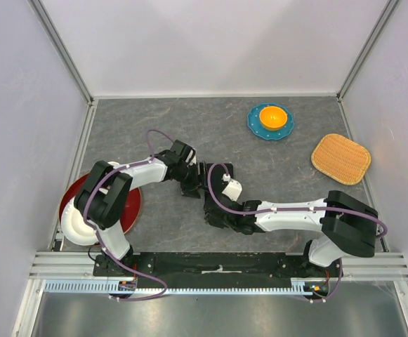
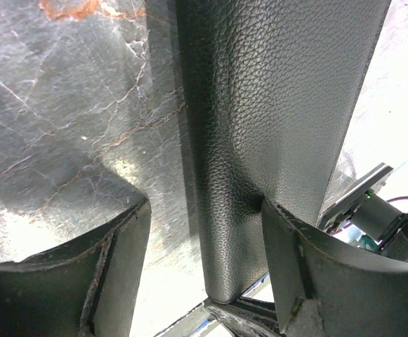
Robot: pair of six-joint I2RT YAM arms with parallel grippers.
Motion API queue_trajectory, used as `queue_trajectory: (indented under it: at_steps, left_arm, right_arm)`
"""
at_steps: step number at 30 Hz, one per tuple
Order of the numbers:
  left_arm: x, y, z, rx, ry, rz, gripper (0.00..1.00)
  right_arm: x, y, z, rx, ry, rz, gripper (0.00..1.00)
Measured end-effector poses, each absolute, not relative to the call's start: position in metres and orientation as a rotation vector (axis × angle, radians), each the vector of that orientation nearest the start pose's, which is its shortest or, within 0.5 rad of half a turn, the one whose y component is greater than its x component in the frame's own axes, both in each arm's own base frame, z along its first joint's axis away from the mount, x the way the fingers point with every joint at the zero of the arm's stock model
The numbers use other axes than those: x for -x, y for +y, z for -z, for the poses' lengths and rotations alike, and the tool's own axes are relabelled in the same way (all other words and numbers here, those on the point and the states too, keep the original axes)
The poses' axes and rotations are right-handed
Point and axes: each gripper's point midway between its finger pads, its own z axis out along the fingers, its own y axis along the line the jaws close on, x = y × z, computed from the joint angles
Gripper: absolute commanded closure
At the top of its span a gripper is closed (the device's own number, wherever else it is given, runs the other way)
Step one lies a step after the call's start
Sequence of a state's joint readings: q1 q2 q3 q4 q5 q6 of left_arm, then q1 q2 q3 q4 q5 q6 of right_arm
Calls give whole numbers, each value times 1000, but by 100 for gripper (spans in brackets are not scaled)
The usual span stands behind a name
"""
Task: Sort the hair-cutting tools
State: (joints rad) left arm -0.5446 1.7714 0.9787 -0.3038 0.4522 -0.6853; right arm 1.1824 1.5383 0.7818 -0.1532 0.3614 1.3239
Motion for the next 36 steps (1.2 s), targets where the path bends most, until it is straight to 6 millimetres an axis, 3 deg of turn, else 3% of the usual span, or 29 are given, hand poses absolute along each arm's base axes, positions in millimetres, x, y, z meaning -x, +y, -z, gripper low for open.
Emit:
queue_trajectory:
  at_steps: [8,14,16,19,22,28,36]
  left_arm:
    - [-247,-279,-34,58,2859,1065,27]
    - [-241,-290,-39,61,2861,1170,27]
    - [-241,-292,-37,71,2869,1186,34]
    - [-241,-296,-37,88,2872,1221,57]
    - [-241,-300,-41,87,2860,1258,71]
    - [-243,-303,-44,71,2845,1268,77]
    - [-255,-302,-47,95,2858,1118,72]
  right_arm:
    - [-165,339,-52,-232,2497,-669,100]
    - [-170,349,-64,-173,2469,-719,100]
    - [-172,353,-69,-160,2457,-741,100]
    - [-172,358,-75,-136,2442,-771,100]
    - [-171,360,-76,-124,2442,-785,100]
    - [-170,361,-77,-122,2445,-796,100]
    - [-173,359,-77,-213,2456,-812,100]
